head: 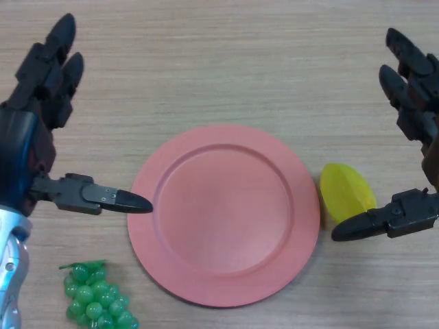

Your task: Pick up the yellow starfruit and place it on the plate

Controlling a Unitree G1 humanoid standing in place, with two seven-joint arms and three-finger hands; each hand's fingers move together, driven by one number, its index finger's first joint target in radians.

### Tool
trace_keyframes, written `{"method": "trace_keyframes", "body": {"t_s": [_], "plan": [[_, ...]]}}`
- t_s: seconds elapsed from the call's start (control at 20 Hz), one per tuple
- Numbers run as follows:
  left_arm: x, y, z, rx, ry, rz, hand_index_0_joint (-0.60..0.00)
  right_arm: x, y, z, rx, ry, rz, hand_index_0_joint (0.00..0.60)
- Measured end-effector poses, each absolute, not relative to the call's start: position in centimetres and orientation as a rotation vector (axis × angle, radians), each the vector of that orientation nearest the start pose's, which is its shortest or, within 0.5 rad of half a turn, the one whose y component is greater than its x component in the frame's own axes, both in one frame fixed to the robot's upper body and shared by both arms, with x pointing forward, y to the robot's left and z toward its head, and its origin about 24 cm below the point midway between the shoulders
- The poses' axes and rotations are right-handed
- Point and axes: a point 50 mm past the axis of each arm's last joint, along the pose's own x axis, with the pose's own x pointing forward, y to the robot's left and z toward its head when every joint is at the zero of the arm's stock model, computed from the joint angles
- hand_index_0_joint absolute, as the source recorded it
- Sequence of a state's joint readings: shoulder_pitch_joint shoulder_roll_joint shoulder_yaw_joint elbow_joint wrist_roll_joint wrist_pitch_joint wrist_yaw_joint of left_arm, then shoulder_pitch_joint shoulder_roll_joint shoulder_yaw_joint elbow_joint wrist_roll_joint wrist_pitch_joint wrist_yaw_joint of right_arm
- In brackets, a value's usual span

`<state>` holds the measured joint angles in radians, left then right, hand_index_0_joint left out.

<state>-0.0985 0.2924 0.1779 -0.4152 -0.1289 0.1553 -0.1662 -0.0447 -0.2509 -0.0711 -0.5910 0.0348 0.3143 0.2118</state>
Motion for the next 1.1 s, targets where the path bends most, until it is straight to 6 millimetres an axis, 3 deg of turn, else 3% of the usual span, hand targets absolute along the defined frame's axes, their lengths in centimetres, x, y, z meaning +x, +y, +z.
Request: {"method": "trace_keyframes", "body": {"t_s": [0.6, 0.8, 1.1], "plan": [[24.9, 20.4, 16.0, 0.210, -0.357, -0.099, 0.000, 24.8, -17.5, 14.4, -0.258, -0.233, 0.209, 0.000], [24.7, 20.4, 15.4, 0.216, -0.326, -0.129, 0.000, 26.7, -18.8, 13.8, -0.390, -0.261, 0.161, 0.000], [24.7, 20.5, 15.2, 0.214, -0.315, -0.129, 0.000, 27.9, -19.7, 11.0, -0.489, -0.188, 0.154, 0.000]]}}
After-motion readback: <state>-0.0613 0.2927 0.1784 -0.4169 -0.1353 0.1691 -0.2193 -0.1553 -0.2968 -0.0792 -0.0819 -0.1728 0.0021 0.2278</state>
